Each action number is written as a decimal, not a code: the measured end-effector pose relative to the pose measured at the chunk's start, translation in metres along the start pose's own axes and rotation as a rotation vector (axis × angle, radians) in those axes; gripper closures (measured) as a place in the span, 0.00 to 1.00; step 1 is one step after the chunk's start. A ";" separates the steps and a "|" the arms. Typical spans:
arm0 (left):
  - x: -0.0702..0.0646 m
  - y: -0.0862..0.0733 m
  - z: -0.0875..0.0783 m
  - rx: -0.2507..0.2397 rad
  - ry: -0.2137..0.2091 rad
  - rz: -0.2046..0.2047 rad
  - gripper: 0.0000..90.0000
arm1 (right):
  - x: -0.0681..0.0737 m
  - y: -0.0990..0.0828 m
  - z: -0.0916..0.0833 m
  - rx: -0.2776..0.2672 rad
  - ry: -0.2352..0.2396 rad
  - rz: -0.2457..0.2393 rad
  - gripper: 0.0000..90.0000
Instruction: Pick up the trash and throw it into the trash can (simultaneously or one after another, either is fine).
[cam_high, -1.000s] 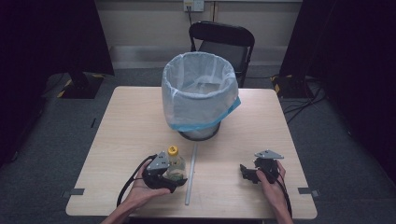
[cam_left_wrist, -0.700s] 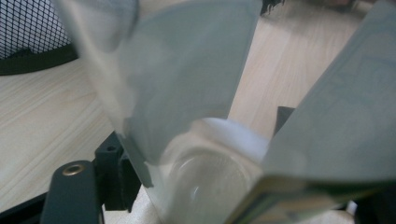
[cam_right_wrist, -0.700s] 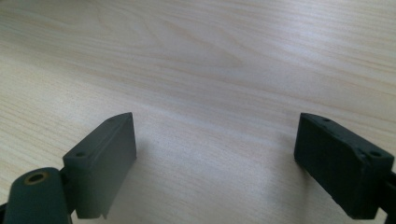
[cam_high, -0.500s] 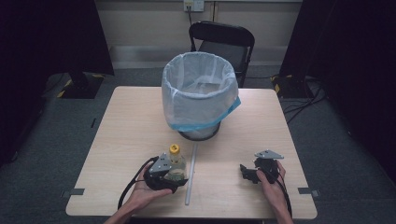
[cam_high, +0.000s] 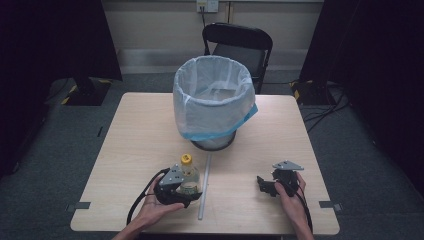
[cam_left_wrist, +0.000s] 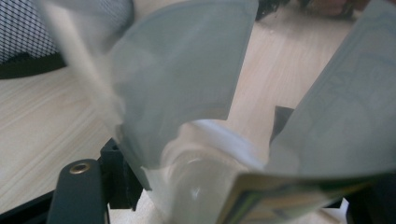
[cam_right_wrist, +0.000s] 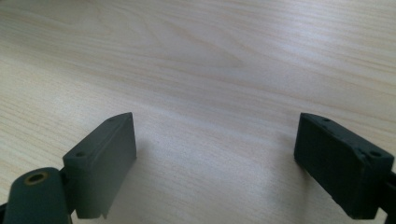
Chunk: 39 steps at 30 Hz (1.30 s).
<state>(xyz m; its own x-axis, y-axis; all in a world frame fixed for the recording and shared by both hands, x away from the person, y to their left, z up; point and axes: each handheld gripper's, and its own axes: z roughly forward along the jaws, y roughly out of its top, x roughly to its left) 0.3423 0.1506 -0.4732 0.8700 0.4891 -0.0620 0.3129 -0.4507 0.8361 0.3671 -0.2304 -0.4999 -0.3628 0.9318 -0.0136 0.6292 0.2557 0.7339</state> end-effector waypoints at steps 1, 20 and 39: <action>0.000 0.000 0.000 0.000 0.000 0.000 0.31 | 0.000 0.000 0.000 0.000 0.000 0.000 0.13; 0.006 0.016 -0.028 -0.090 0.007 -0.059 0.31 | 0.000 0.000 0.000 0.000 0.000 0.000 0.13; 0.013 0.049 -0.057 -0.156 0.009 -0.012 0.31 | 0.000 0.000 0.000 0.000 0.000 0.000 0.13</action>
<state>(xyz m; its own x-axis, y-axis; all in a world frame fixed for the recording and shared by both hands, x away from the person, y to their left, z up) 0.3476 0.1773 -0.4020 0.8628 0.5009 -0.0679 0.2595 -0.3238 0.9098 0.3671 -0.2304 -0.4999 -0.3627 0.9318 -0.0133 0.6294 0.2554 0.7339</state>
